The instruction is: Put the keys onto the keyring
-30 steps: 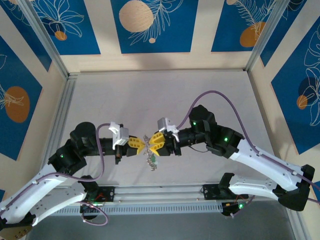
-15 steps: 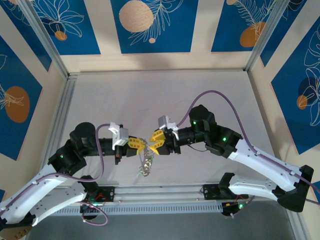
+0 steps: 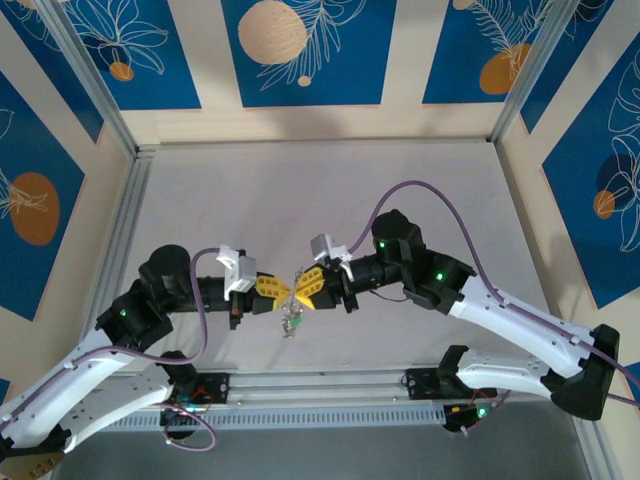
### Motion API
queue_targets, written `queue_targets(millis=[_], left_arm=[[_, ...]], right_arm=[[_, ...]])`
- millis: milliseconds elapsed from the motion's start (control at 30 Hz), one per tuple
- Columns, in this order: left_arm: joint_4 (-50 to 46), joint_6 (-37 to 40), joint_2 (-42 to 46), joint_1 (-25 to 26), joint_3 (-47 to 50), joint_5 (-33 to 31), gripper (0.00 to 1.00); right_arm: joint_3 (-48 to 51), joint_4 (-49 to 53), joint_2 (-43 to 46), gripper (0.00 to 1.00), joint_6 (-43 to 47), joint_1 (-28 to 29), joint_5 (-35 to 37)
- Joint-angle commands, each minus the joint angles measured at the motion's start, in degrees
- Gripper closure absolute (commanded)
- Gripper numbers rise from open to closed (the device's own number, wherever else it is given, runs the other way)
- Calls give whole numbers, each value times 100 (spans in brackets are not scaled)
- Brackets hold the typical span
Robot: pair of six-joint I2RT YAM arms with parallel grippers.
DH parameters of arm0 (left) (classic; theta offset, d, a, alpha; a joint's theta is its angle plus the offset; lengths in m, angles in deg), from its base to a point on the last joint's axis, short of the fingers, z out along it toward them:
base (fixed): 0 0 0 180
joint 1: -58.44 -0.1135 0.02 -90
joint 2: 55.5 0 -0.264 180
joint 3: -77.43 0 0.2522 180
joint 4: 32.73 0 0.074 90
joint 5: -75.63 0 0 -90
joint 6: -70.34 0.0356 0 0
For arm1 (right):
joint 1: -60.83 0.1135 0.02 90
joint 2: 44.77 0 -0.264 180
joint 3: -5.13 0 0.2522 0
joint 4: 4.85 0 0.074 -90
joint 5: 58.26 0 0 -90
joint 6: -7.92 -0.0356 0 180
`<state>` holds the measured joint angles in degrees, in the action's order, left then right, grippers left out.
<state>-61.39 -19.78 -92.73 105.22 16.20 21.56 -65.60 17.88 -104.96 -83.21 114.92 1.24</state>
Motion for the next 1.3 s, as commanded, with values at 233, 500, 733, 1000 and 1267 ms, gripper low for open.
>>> queue_targets(millis=[233,500,733,1000,1267], left_arm=[[-109,157,23,12,-185,-175,100],[-518,289,-39,6,-361,-259,69],[-452,319,-198,6,-446,-235,68],[-693,484,-371,6,-505,-348,68],[-714,478,-391,24,-477,-339,72]], right_arm=[[-306,935,4,100,514,98,1173],[-1108,1965,-163,100,1094,383,1837],[-1360,2135,-376,100,1321,544,1873],[-1410,2157,-371,100,1463,647,1824],[-1562,2240,-398,100,1588,664,1795]])
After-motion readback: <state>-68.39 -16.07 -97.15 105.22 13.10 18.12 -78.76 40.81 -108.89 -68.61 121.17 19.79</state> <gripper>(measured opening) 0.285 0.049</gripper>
